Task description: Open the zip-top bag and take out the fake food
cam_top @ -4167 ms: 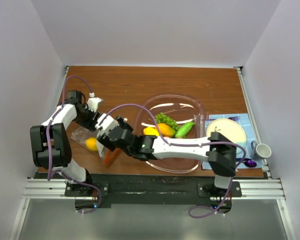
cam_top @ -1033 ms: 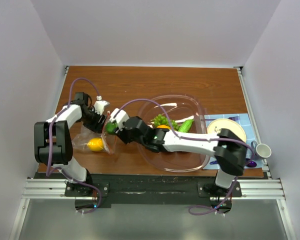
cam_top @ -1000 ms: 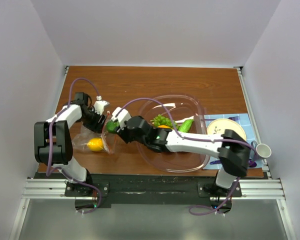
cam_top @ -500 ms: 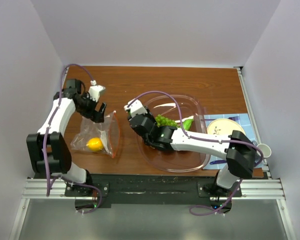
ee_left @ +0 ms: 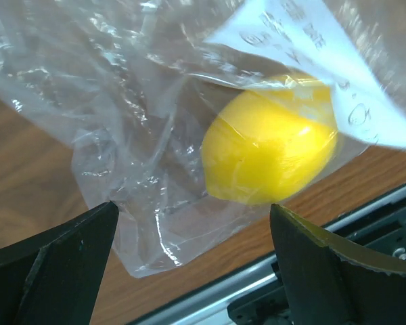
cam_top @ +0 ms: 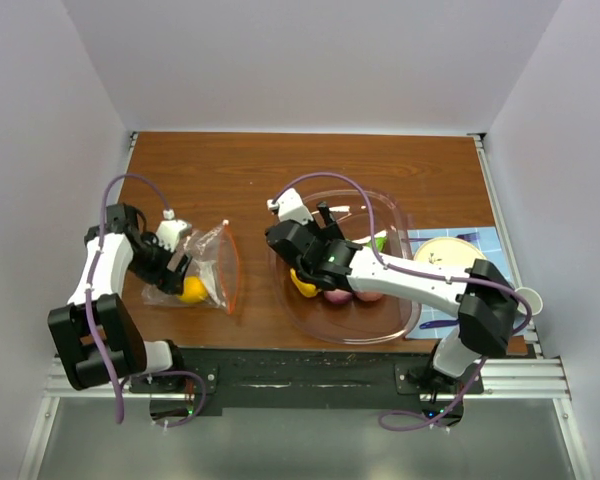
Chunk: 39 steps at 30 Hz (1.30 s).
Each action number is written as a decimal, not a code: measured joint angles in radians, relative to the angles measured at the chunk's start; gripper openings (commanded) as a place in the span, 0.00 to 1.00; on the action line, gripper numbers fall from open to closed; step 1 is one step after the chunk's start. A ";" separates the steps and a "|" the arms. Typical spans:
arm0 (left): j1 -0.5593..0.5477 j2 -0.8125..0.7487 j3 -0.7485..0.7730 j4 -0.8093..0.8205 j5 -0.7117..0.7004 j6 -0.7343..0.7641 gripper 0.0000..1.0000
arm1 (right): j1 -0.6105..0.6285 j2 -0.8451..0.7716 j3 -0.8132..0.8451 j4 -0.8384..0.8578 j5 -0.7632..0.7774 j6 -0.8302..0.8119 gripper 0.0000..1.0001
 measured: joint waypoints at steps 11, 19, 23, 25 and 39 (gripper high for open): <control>0.000 0.018 -0.039 0.055 -0.031 0.043 0.40 | 0.169 0.096 0.168 0.106 -0.256 -0.059 0.92; 0.001 0.113 -0.042 0.126 -0.032 0.032 0.40 | 0.195 0.354 0.178 0.195 -0.375 -0.144 0.91; 0.001 0.146 -0.042 0.150 -0.037 0.032 0.40 | 0.163 0.408 0.211 0.206 -0.412 -0.192 0.90; 0.001 0.156 -0.042 0.163 -0.047 0.032 0.40 | 0.140 0.410 0.230 0.210 -0.431 -0.206 0.89; 0.001 0.171 -0.042 0.230 -0.111 0.033 0.41 | 0.090 0.337 0.271 0.268 -0.539 -0.282 0.78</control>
